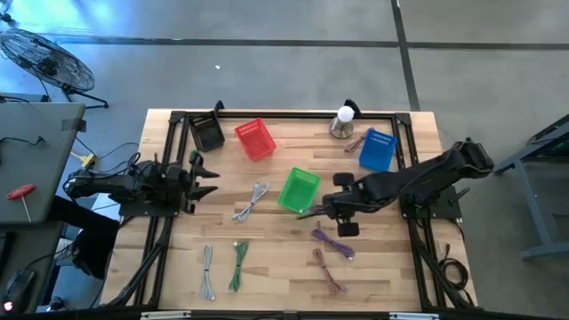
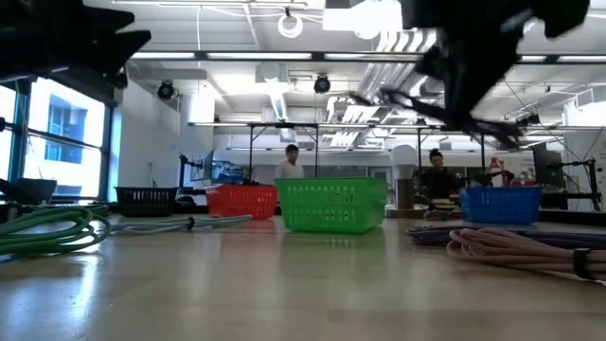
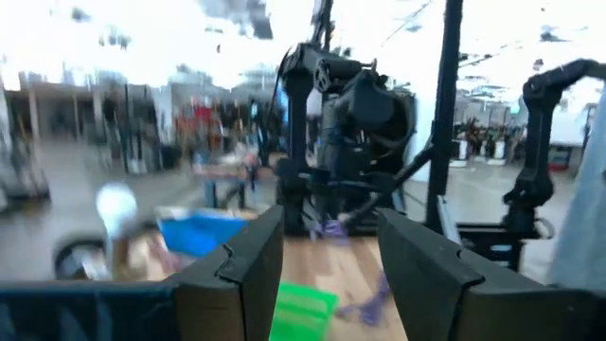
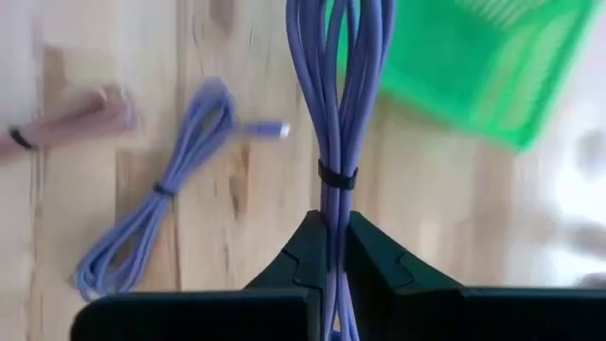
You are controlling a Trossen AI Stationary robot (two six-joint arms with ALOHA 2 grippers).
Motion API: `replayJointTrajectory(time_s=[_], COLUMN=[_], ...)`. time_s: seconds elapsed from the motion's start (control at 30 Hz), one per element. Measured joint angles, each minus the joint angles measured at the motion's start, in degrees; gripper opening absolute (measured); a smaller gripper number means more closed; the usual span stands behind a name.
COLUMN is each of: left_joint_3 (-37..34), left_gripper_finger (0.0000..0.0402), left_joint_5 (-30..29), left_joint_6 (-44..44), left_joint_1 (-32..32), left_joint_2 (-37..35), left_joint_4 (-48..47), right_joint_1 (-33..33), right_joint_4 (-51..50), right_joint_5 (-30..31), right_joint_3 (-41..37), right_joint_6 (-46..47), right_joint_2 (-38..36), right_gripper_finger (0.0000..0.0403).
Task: Pick & Place USB Port
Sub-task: Put the top violet charger cable into the black basket
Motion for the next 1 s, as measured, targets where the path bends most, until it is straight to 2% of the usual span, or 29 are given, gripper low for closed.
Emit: replayJointTrajectory(time_s=[0.17, 0.27, 0.37, 0.5, 0.63, 0.83, 1.0], left_joint_3=[0.0, 0.0, 0.0, 0.8, 5.6, 16.2, 24.5], left_gripper_finger=[0.0168, 0.0168, 0.0168, 0.0168, 0.0168, 0.0168, 0.0168], left_joint_5=[2.5, 5.2, 7.6, 11.3, 13.3, 13.2, 13.4], left_joint_6=[6.3, 6.4, 6.3, 7.0, 9.5, 10.4, 7.3], left_joint_1=[0.0, 0.0, 0.0, 0.0, 0.0, 0.0, 0.0], left_joint_2=[1.3, 4.2, 8.8, 17.5, 28.3, 45.0, 54.3], left_joint_4=[4.3, 7.9, 12.5, 21.5, 23.7, 24.2, 24.6], right_joint_1=[3.5, 4.5, 4.4, 3.0, 0.8, -1.1, -1.1], right_joint_4=[1.2, 6.5, 15.4, 27.4, 34.4, 36.8, 37.5], right_joint_5=[6.3, 9.3, 9.6, 5.7, 0.3, -3.5, -4.5], right_joint_3=[6.3, 8.4, 8.8, 8.8, 8.8, 8.8, 8.8], right_joint_6=[-5.0, -9.8, -16.9, -24.7, -27.4, -27.7, -27.6], right_joint_2=[0.0, 0.0, 0.0, 0.4, 1.3, 3.2, 3.7], right_gripper_finger=[0.0013, 0.0013, 0.0013, 0.0013, 0.0013, 0.0013, 0.0013])
